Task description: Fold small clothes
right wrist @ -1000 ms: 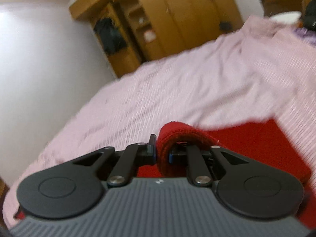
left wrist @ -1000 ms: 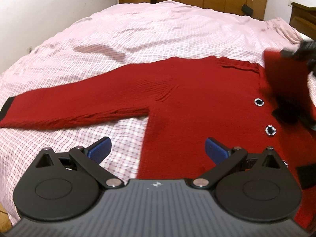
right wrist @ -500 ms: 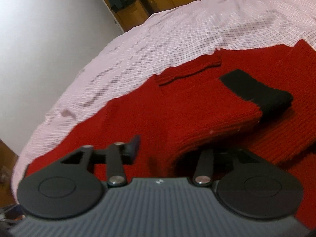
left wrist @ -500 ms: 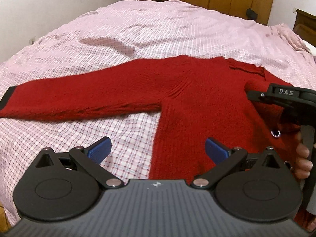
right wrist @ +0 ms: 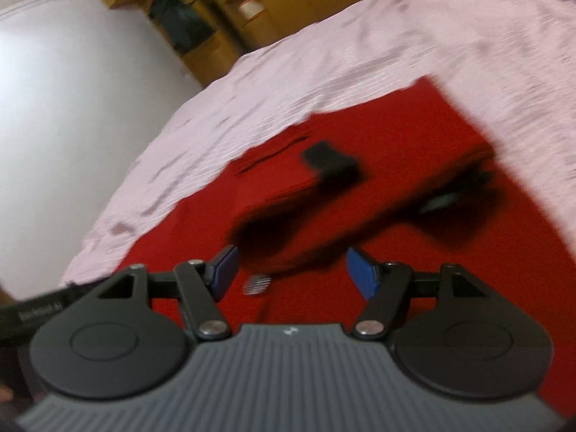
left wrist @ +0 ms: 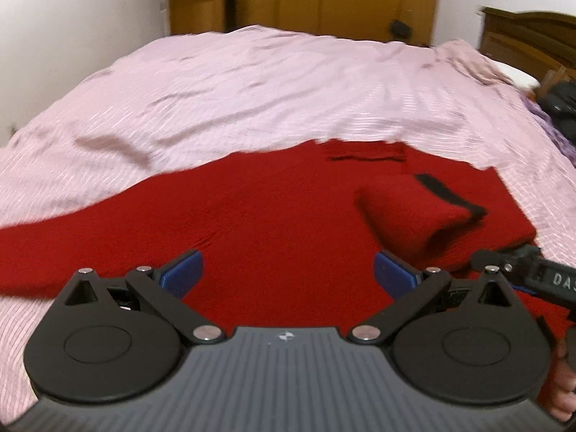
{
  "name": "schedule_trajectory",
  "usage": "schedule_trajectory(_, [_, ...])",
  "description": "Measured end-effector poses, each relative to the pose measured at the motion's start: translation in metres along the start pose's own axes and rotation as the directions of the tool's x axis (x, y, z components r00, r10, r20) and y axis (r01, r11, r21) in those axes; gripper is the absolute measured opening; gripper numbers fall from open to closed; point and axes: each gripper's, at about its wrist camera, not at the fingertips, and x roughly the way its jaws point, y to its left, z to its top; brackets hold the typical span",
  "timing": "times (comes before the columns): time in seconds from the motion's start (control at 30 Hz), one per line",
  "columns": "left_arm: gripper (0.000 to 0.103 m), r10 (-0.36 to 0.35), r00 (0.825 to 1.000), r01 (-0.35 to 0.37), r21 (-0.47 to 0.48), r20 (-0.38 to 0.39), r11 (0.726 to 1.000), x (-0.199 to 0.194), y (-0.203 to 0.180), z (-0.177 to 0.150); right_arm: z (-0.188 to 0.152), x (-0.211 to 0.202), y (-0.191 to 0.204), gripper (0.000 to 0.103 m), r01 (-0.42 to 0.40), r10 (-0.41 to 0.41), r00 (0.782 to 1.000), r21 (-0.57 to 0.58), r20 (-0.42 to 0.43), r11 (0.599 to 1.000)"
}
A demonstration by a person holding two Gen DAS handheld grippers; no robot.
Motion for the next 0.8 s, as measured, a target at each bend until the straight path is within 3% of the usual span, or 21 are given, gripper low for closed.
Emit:
schedule_trajectory(0.17, [0.103,-0.045,0.999,0.045,0.102,-0.002,0.994,0.020,-0.047,0.012,0.009,-0.015,-0.023,0.070,0.135,-0.133,0.990,-0.036,0.051,0.990])
schedule_trajectory(0.3, [0.103,-0.077,0.997,0.079,0.208,-0.018,0.975,0.038,-0.089,0.015,0.006,-0.009,-0.039,0.070,0.193,-0.191,0.981,-0.043,0.034,0.980])
schedule_trajectory(0.4, [0.103,-0.089,0.995,0.095,0.276,-0.035,0.956,0.054,-0.115,0.016,-0.001,-0.002,-0.045,0.068,0.191,-0.191,0.981,-0.042,0.018,0.981])
schedule_trajectory(0.57, [0.098,-0.038,0.999,0.042,0.404,-0.018,0.914,0.086,-0.151,0.014,-0.008,0.002,-0.047,0.068,0.184,-0.182,0.983,-0.077,0.032,0.980])
schedule_trajectory(0.67, [0.066,-0.029,0.999,0.035,0.430,-0.022,0.902,0.102,-0.163,0.012,-0.009,0.004,-0.048,0.068,0.181,-0.178,0.983,-0.077,0.036,0.981])
schedule_trajectory(0.7, [0.048,-0.024,1.000,0.030,0.432,-0.019,0.902,0.107,-0.162,0.014,-0.009,0.004,-0.048,0.068,0.180,-0.178,0.983,-0.081,0.038,0.980])
schedule_trajectory(0.8, [0.029,-0.044,0.999,0.039,0.374,0.005,0.926,0.102,-0.154,0.018,-0.011,0.003,-0.048,0.068,0.177,-0.174,0.984,-0.093,0.041,0.980])
